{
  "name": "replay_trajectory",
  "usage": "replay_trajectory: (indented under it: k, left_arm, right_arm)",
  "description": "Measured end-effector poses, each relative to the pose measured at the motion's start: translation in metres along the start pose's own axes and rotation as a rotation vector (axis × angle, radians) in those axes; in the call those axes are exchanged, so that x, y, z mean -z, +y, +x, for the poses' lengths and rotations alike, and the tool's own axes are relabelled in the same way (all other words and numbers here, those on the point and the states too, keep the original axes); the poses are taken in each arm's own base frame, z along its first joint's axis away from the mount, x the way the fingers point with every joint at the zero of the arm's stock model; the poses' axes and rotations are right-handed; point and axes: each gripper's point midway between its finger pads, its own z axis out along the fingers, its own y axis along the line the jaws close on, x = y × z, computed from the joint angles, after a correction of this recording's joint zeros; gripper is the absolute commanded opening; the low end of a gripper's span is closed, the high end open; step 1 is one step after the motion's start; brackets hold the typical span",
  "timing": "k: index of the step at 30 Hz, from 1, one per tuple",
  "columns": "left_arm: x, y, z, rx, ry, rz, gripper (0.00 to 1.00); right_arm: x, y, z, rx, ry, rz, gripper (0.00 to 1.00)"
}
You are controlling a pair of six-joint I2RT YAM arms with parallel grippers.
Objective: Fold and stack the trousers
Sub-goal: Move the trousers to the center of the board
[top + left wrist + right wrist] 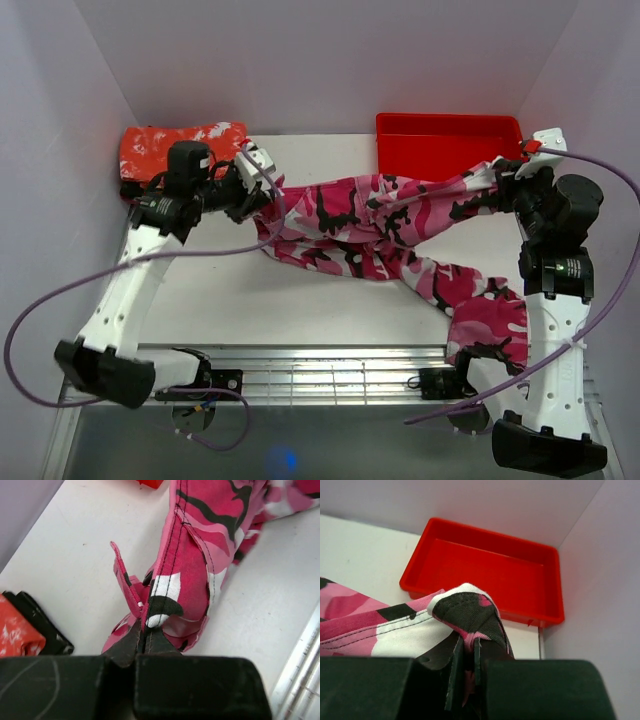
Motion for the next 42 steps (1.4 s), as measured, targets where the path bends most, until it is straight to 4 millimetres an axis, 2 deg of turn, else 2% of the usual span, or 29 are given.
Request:
replay_trajectory:
  k: [2,3,4,5,7,10,13,16,20,22,24,28,29,30,31,32,33,34,36,37,39,42]
  left_arm:
    - [0.032,-0.013,-0.007,-0.006,0.0,-0.069,0.0]
    - [0.053,-0.02,-0.005,0.002,0.01,-0.122,0.0]
    - [0.069,-0.023,-0.001,0.008,0.022,-0.166,0.0]
    - [0.084,-0.027,0.003,0.016,0.034,-0.209,0.0]
    - [0.111,-0.033,0.012,0.028,0.053,-0.297,0.0]
    - [0.137,-0.041,0.025,0.04,0.077,-0.382,0.0]
    - [0.148,-0.046,0.038,0.045,0.097,-0.418,0.0]
    - [0.14,-0.043,0.051,0.06,0.136,-0.418,0.0]
    - [0.094,-0.019,0.088,0.112,0.264,-0.395,0.0]
    - [0.065,0.001,0.109,0.16,0.33,-0.381,0.0]
    - [0.035,0.026,0.135,0.233,0.392,-0.363,0.0]
    - [-0.011,0.073,0.177,0.356,0.463,-0.342,0.0]
    - [-0.023,0.085,0.183,0.371,0.467,-0.34,0.02]
    - [-0.036,0.098,0.188,0.387,0.469,-0.338,0.23]
    - [-0.045,0.108,0.191,0.393,0.47,-0.333,0.33]
    - [-0.052,0.115,0.192,0.403,0.472,-0.328,0.45]
    - [-0.057,0.126,0.193,0.411,0.471,-0.332,0.57]
    - [-0.06,0.139,0.19,0.413,0.465,-0.341,0.83]
    - [-0.056,0.159,0.183,0.432,0.441,-0.357,0.87]
    - [-0.05,0.164,0.179,0.444,0.429,-0.362,0.88]
    - [-0.028,0.168,0.171,0.459,0.404,-0.35,0.88]
    - [0.015,0.151,0.167,0.47,0.398,-0.312,0.89]
  right_arm:
    - [0.003,0.009,0.02,0.008,0.044,-0.036,0.08]
    - [0.011,0.016,0.033,0.014,0.071,-0.06,0.08]
    - [0.014,0.017,0.036,0.026,0.078,-0.067,0.08]
    - [0.028,0.026,0.043,0.033,0.092,-0.095,0.08]
    - [0.046,0.031,0.042,0.061,0.082,-0.105,0.08]
    - [0.072,0.034,0.033,0.106,0.035,-0.095,0.08]
    - [0.083,0.038,0.032,0.127,0.005,-0.103,0.08]
    - [0.069,0.041,0.049,0.11,0.055,-0.132,0.08]
    - [0.016,0.04,0.1,0.05,0.227,-0.181,0.08]
    - [-0.015,0.039,0.133,0.017,0.331,-0.206,0.08]
    - [-0.035,0.039,0.161,-0.006,0.412,-0.223,0.08]
    - [-0.072,0.044,0.21,-0.052,0.537,-0.264,0.08]
    - [-0.079,0.045,0.216,-0.058,0.552,-0.271,0.15]
    - [-0.09,0.046,0.222,-0.069,0.57,-0.281,0.32]
    - [-0.099,0.045,0.224,-0.075,0.578,-0.285,0.46]
    - [-0.11,0.043,0.225,-0.08,0.599,-0.295,0.92]
    - [-0.123,0.039,0.223,-0.084,0.612,-0.294,0.93]
    - [-0.138,0.031,0.219,-0.063,0.609,-0.288,0.9]
    - [-0.155,0.014,0.205,-0.029,0.602,-0.28,0.9]
    - [-0.155,0.009,0.2,-0.017,0.6,-0.279,0.9]
    - [-0.139,-0.006,0.189,0.037,0.611,-0.3,0.9]
    - [-0.094,-0.024,0.183,0.116,0.669,-0.338,0.9]
